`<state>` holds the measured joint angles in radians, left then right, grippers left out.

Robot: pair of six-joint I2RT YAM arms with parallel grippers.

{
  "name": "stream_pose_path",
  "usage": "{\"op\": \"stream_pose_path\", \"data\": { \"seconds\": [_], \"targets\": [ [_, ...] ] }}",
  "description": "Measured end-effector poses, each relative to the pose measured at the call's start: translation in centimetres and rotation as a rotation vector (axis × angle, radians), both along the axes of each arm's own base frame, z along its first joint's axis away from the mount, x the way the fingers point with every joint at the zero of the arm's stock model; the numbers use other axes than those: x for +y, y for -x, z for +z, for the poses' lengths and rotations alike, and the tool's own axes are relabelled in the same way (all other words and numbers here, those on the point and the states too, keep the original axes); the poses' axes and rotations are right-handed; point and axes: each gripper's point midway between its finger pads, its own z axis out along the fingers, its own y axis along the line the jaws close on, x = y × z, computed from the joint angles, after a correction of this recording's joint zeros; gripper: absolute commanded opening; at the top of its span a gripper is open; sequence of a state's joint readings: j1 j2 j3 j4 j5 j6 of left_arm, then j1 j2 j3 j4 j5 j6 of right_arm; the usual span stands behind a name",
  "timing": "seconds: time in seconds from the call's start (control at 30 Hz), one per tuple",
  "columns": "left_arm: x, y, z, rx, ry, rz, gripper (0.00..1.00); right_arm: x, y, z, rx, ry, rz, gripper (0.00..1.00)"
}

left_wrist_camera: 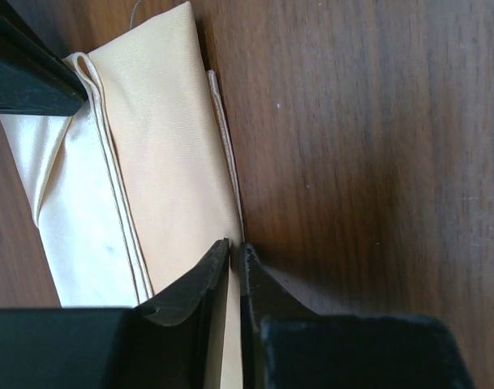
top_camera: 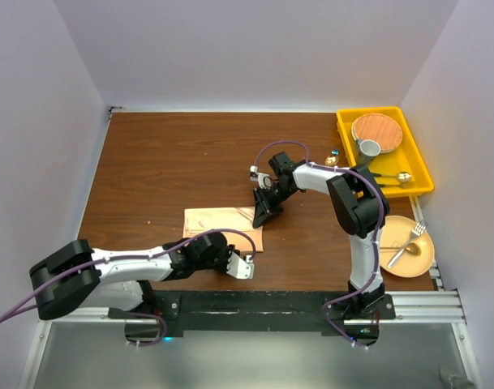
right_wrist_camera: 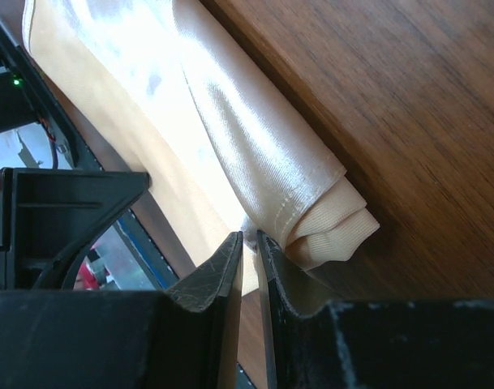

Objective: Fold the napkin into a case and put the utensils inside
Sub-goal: Pick up the 2/3-rectangle-folded napkin from the folded napkin.

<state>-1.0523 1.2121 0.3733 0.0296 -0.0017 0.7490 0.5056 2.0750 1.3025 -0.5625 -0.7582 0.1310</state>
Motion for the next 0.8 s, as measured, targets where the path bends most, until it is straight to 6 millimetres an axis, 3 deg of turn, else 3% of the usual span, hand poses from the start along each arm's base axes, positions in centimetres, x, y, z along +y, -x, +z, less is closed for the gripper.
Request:
{"op": "stream_pose_path", "data": {
  "seconds": [0.07, 0.3, 0.57, 0.7, 0.8],
  "targets": [
    [0.0, -0.1, -0.1, -0.007, -0.004, 0.002, 0.0, 0.0, 0.0, 0.0, -0.001, 0.0, 0.001, 0.19],
    [0.0, -0.2, 0.3, 0.059, -0.02, 0.032, 0.0, 0.0, 0.0, 0.0, -0.008, -0.002, 0.008, 0.18],
    [-1.1, -1.6, 3.2, 0.169, 0.062, 0.107, 0.0, -0.1, -0.2, 0.0, -0.017, 0.002, 0.016, 0.18],
    [-0.9, -1.8, 3.4, 0.183, 0.066, 0.113, 0.24, -0.1, -0.1, 0.0, -0.013, 0.003, 0.017, 0.18],
    [-0.8, -1.2, 3.1, 0.199, 0.053, 0.092, 0.33, -0.1, -0.2, 0.0, -0.009, 0.005, 0.016, 0.18]
  ]
}}
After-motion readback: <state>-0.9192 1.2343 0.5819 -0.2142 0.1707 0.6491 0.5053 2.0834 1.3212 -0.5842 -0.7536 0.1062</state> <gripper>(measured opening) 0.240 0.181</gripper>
